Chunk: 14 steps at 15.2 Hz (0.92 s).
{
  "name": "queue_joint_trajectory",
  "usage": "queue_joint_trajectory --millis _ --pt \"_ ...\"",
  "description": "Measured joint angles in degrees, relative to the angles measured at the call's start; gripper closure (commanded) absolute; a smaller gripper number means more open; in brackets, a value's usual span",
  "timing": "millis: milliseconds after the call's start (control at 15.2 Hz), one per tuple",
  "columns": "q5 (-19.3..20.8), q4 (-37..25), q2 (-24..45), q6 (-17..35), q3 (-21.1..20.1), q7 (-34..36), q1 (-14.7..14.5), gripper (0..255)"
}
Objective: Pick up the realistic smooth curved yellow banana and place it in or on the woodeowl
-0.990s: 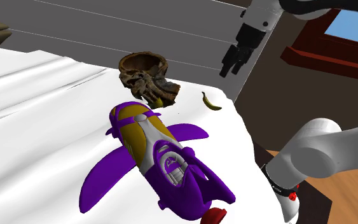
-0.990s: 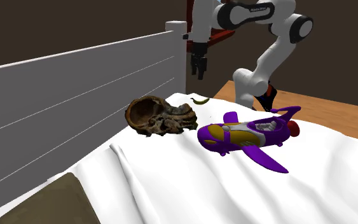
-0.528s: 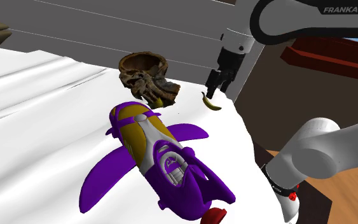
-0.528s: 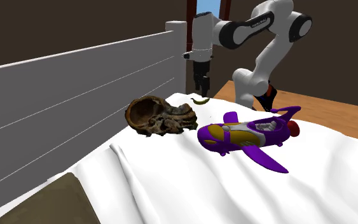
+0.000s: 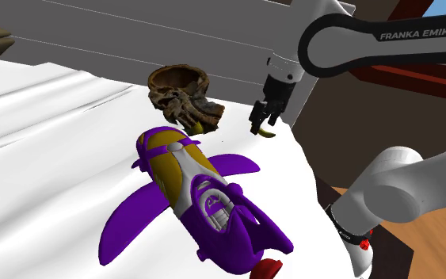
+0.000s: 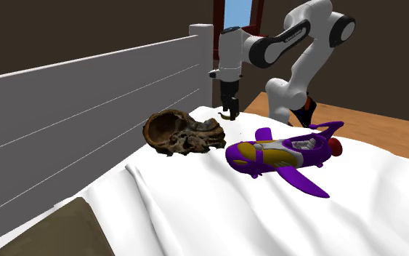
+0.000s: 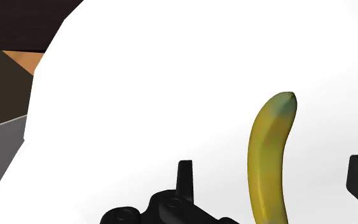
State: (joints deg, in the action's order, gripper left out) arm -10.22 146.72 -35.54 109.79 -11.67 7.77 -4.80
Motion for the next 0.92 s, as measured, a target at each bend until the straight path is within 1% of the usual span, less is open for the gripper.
queue_joint_trajectory --millis 330,396,924 --pt "-0.04 0.26 0.04 0.32 -0.05 0.01 -0.02 0" --pt "-0.04 0.26 0.04 0.32 -0.05 0.01 -0.02 255" --pt "-0.04 0.26 0.04 0.32 -0.05 0.0 -0.02 255"
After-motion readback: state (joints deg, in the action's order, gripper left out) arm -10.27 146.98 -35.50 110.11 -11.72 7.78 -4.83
